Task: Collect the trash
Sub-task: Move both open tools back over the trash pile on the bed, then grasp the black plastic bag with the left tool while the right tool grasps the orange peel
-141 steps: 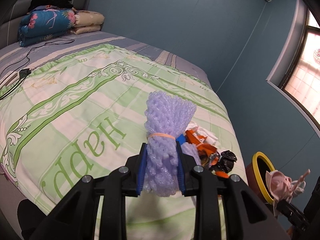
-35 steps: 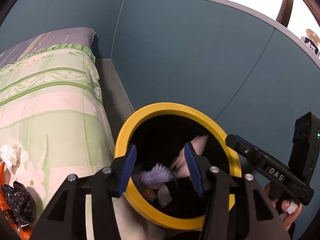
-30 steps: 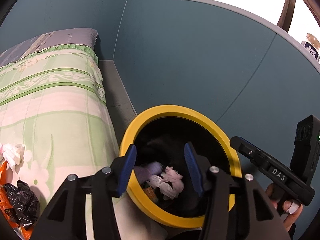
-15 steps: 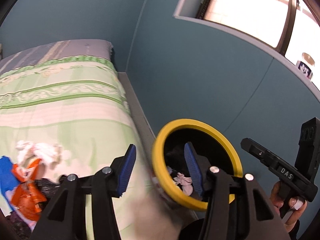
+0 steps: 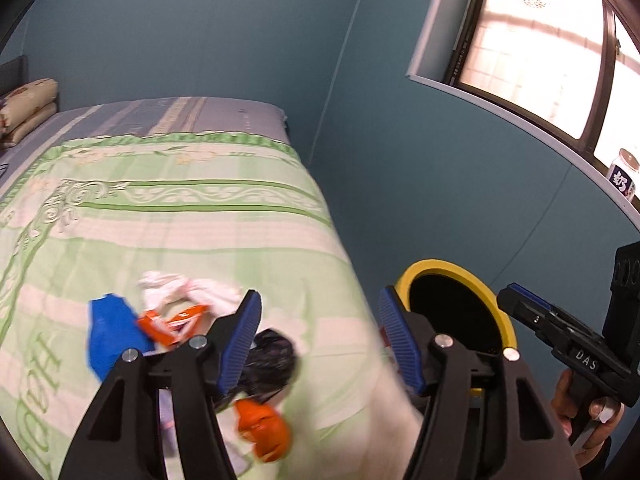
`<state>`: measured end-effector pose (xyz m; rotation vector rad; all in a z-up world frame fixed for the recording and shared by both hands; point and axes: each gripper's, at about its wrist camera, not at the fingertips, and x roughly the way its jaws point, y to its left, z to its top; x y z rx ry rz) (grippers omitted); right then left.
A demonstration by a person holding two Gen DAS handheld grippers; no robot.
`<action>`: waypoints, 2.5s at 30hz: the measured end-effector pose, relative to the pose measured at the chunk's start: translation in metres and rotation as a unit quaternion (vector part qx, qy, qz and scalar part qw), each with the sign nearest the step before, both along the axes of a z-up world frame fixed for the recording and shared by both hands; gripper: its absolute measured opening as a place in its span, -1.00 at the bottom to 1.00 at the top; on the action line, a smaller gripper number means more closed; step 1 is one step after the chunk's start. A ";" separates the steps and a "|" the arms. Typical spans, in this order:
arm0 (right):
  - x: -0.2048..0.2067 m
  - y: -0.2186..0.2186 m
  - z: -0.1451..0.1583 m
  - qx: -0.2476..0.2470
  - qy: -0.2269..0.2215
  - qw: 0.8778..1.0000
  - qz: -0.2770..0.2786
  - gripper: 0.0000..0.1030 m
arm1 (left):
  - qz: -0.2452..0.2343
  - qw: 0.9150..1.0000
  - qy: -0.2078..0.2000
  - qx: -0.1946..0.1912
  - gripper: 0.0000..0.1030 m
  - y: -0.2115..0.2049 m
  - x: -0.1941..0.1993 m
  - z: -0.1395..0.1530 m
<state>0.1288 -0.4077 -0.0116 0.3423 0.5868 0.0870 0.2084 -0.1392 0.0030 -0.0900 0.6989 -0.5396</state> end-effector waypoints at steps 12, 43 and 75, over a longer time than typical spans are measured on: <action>0.012 0.085 0.002 -0.017 0.012 0.996 0.082 -0.07 | 0.071 0.997 0.009 0.009 0.39 0.090 -0.015 -0.017; 0.039 0.175 -0.087 -0.042 0.120 0.980 0.151 0.30 | 0.135 0.983 0.118 0.027 0.59 0.181 -0.018 -0.127; 0.055 0.203 -0.122 -0.123 0.150 0.968 0.161 0.07 | 0.080 0.990 0.110 0.041 0.03 0.159 -0.005 -0.153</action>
